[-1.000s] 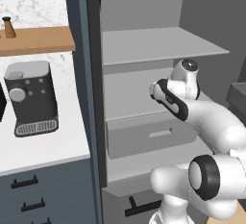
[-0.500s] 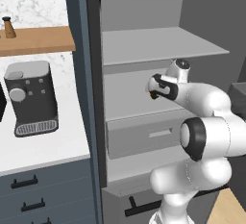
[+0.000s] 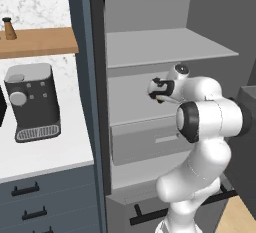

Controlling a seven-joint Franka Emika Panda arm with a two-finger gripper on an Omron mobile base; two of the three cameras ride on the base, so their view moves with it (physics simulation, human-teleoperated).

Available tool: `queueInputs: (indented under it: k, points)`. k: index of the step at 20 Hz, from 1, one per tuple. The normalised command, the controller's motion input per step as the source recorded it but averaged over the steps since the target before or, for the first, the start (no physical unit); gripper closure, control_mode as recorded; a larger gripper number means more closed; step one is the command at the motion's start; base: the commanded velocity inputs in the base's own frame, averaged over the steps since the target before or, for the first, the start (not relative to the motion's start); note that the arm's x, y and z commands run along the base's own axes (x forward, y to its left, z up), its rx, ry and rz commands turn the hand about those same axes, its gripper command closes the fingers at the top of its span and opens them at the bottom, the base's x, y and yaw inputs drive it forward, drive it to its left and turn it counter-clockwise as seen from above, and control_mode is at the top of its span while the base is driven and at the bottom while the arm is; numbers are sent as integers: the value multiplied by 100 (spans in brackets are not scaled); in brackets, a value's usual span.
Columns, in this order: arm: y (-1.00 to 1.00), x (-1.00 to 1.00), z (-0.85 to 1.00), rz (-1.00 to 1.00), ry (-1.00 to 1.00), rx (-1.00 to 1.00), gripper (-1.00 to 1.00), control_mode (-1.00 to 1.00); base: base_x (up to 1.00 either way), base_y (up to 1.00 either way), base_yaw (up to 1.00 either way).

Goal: Place one bell pepper and one chicken drumstick in each tupperware on the nearby counter, to pack two identical lunches.

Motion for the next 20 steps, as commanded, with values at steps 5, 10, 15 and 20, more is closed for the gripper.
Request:
queueInputs:
  k: [5,10,15,20]
  points:
    - [1,37,-36,0,1,0,100,-100,0,0,0]
    - [2,11,-43,0,2,0,100,-100,0,0,0]
    - [0,-12,-37,0,4,0,100,-100,0,0,0]
    - [-2,-73,-8,0,0,0,100,-100,0,0,0]
